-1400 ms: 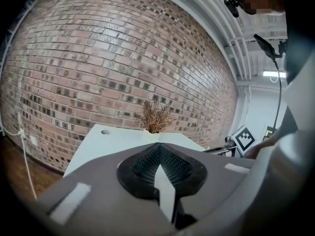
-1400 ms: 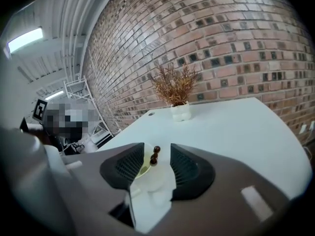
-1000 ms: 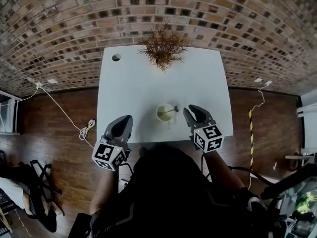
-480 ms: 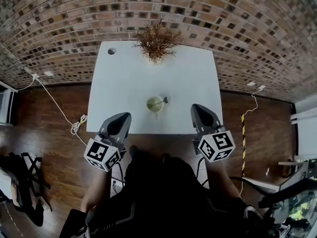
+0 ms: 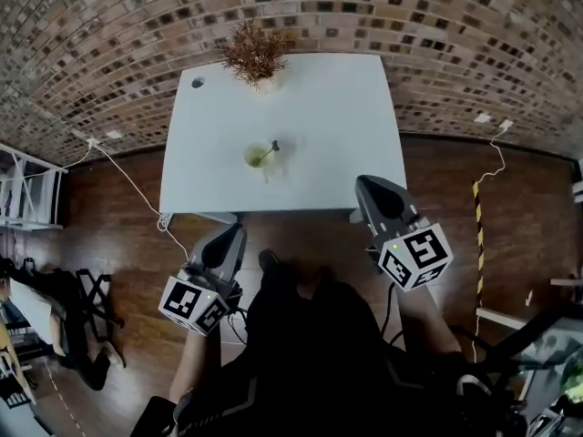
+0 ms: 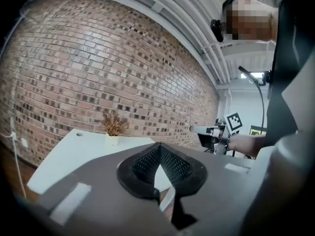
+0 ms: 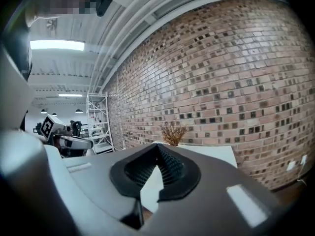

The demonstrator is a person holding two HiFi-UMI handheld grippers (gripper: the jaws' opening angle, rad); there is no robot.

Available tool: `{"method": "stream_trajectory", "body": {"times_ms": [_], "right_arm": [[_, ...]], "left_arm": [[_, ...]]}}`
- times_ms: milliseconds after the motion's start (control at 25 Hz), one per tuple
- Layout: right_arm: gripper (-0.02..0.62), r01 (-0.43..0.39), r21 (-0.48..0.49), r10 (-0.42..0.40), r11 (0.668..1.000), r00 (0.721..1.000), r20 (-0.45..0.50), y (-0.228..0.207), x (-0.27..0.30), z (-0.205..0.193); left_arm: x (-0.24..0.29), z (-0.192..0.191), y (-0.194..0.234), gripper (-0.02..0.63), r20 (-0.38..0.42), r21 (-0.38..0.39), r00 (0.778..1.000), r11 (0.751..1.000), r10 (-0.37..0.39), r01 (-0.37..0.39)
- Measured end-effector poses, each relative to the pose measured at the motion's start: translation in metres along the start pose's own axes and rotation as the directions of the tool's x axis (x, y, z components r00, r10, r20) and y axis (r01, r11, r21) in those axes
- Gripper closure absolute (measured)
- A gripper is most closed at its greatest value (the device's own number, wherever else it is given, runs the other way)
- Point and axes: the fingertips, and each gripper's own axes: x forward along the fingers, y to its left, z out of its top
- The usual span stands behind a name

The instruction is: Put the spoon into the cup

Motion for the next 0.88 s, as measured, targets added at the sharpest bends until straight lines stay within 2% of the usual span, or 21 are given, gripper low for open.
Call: {"method": "stream_trajectory", "body": {"times_ms": [120, 280, 480, 760, 880], "right_arm": [[0.589, -0.014, 0.031, 0.013, 0.999, 1.000, 0.025, 0.014, -0.020, -0.001], [0.589, -0.032, 0.028, 0.031, 0.999, 0.999, 0.039, 0.044, -0.035, 0.004], [0.589, 0.006, 0.037, -0.007, 0.999, 0.999, 0.032, 0.083, -0.060, 0.001], [0.589, 0.052, 0.049, -0.052, 0.997, 0.999, -0.004, 0.157, -0.094, -0.022], [0.589, 0.061, 0.042, -0.062, 0.997, 0.998, 0.003, 0.176, -0.116, -0.022]], "left_arm": [[-0.015, 0.005, -0.025, 0.612, 0.010, 0.025, 1.000, 1.000, 0.010, -0.010], [-0.044, 0.011, -0.041, 0.612, 0.037, 0.041, 0.999, 0.999, -0.017, 0.015], [-0.086, 0.017, -0.046, 0.612, 0.088, 0.024, 0.996, 0.999, -0.031, 0.029], [-0.144, -0.011, -0.048, 0.612, 0.092, -0.017, 0.991, 0.995, -0.094, 0.096], [-0.155, -0.020, -0.064, 0.612, 0.081, -0.021, 0.989, 0.992, -0.124, 0.126]]}}
